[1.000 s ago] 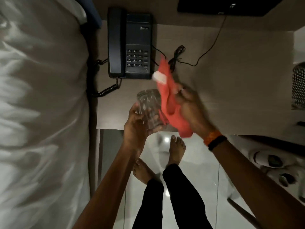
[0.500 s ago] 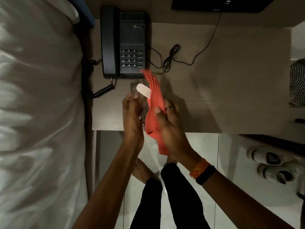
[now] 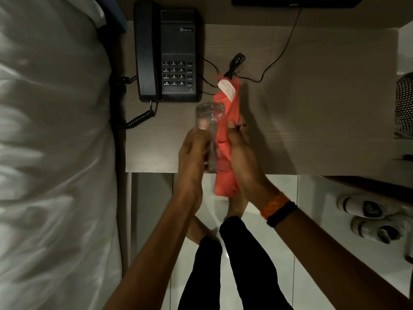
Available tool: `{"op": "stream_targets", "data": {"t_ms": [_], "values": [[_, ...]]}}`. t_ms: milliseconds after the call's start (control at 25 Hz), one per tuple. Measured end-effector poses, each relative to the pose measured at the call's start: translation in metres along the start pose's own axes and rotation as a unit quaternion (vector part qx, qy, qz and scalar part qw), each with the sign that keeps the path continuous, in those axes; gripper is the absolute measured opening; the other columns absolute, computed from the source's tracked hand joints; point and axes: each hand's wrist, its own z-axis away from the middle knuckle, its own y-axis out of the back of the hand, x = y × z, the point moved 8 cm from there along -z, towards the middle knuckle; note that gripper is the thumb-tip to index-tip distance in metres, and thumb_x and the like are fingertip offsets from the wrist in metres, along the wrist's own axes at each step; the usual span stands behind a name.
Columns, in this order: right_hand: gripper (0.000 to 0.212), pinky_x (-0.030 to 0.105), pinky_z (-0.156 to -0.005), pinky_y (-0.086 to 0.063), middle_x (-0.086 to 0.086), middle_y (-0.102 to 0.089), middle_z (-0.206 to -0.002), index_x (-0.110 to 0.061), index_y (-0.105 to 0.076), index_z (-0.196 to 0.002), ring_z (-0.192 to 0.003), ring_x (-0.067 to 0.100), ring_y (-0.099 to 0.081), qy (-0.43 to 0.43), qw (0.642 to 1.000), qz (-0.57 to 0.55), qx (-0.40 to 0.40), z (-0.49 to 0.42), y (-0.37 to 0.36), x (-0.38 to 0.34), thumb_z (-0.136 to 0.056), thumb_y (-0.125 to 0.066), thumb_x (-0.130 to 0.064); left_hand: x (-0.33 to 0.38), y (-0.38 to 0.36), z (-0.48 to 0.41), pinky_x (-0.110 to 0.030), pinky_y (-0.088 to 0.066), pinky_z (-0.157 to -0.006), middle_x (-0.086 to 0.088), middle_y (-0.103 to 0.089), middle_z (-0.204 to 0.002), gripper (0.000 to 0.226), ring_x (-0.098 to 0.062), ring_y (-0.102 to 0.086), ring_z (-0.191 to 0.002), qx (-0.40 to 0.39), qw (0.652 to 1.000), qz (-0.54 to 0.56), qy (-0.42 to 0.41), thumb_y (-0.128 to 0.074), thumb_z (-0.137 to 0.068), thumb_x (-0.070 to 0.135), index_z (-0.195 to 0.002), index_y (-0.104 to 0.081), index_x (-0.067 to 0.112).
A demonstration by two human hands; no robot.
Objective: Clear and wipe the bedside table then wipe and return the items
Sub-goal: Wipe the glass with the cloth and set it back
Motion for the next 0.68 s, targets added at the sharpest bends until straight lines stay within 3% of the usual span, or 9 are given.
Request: {"op": "stream_targets", "data": {"t_ms": [80,160,200,280,360,400,480,560,680], "values": [[0.047,0.009,-0.071,-0.056,0.004,-0.055,-0.143,-0.023,-0.037,-0.152,-0.102,0.008,-0.062,0.003,1.000,0.001,0.010,0.009,0.004,0.003,-0.107,-0.038,-0.037,0.005,-0.002,-0.001,-0.030,-0.062,-0.073,-0.005,-0.073,-0.112,0.041,-0.019,-0.074,-0.097,-0.009,1.000,-0.004,-0.024,-0.059,-0.091,0.051,-0.120,-0.065,0.022],[0.048,0.009,-0.091,-0.047,-0.008,-0.045,-0.148,-0.029,-0.034,-0.154,-0.118,0.007,-0.054,0.025,0.998,0.051,0.016,0.029,0.003,0.005,-0.106,-0.040,-0.036,0.015,0.004,-0.010,-0.037,-0.062,-0.085,-0.009,-0.074,-0.114,0.041,-0.021,-0.073,-0.101,0.015,0.999,0.019,-0.047,-0.054,-0.097,0.041,-0.123,-0.065,0.011],[0.045,0.010,-0.094,-0.043,-0.011,-0.044,-0.145,-0.031,-0.036,-0.151,-0.121,0.007,-0.051,0.027,0.998,0.056,0.013,0.033,0.002,0.004,-0.106,-0.040,-0.035,0.017,0.007,-0.012,-0.039,-0.060,-0.089,-0.008,-0.074,-0.114,0.040,-0.021,-0.072,-0.103,0.027,0.998,0.024,-0.051,-0.051,-0.099,0.038,-0.124,-0.065,0.011],[0.032,0.022,-0.089,-0.052,0.003,-0.058,-0.140,-0.028,-0.050,-0.136,-0.112,0.022,-0.064,-0.026,0.999,-0.019,0.008,0.018,0.006,0.003,-0.107,-0.039,-0.035,0.009,0.004,-0.007,-0.037,-0.061,-0.086,-0.007,-0.073,-0.114,0.039,-0.018,-0.073,-0.100,0.023,0.999,0.007,-0.045,-0.046,-0.101,0.040,-0.126,-0.063,0.015],[0.041,0.046,-0.092,-0.059,0.019,-0.066,-0.132,-0.015,-0.054,-0.135,-0.111,0.038,-0.068,-0.086,0.992,-0.097,0.006,0.003,0.009,0.001,-0.107,-0.038,-0.039,-0.004,-0.007,0.005,-0.035,-0.061,-0.082,-0.004,-0.073,-0.115,0.037,-0.015,-0.073,-0.100,0.014,0.999,-0.017,-0.027,-0.040,-0.103,0.047,-0.123,-0.061,0.026],[0.042,0.048,-0.091,-0.059,0.019,-0.066,-0.130,-0.014,-0.053,-0.137,-0.111,0.036,-0.068,-0.082,0.992,-0.098,0.006,0.004,0.008,0.000,-0.106,-0.038,-0.040,-0.005,-0.008,0.008,-0.033,-0.061,-0.080,0.000,-0.074,-0.112,0.034,-0.013,-0.073,-0.098,0.029,0.999,-0.018,-0.024,-0.037,-0.104,0.049,-0.118,-0.062,0.032],[0.033,0.036,-0.085,-0.060,0.008,-0.066,-0.130,-0.022,-0.053,-0.134,-0.116,0.027,-0.066,-0.051,0.997,-0.057,0.003,0.019,0.002,0.002,-0.106,-0.042,-0.036,0.005,-0.002,0.003,-0.029,-0.061,-0.075,0.008,-0.076,-0.099,0.027,-0.007,-0.074,-0.088,0.061,0.997,-0.005,-0.043,-0.039,-0.103,0.048,-0.106,-0.062,0.035],[0.027,0.032,-0.094,-0.057,0.001,-0.062,-0.136,-0.030,-0.053,-0.132,-0.124,0.019,-0.061,-0.038,0.998,-0.048,-0.008,0.032,-0.005,0.002,-0.107,-0.043,-0.032,0.010,0.005,-0.003,-0.036,-0.062,-0.082,0.010,-0.076,-0.090,0.024,-0.011,-0.074,-0.087,0.063,0.997,0.008,-0.043,-0.046,-0.101,0.046,-0.101,-0.066,0.033],[0.036,0.046,-0.096,-0.057,0.007,-0.071,-0.115,-0.021,-0.056,-0.131,-0.107,0.029,-0.068,-0.089,0.994,-0.067,0.017,0.011,0.009,-0.001,-0.106,-0.040,-0.041,-0.006,-0.002,0.007,-0.036,-0.061,-0.081,0.005,-0.078,-0.096,0.028,-0.012,-0.075,-0.088,0.030,0.999,-0.017,-0.019,-0.046,-0.101,0.048,-0.102,-0.070,0.033]]}}
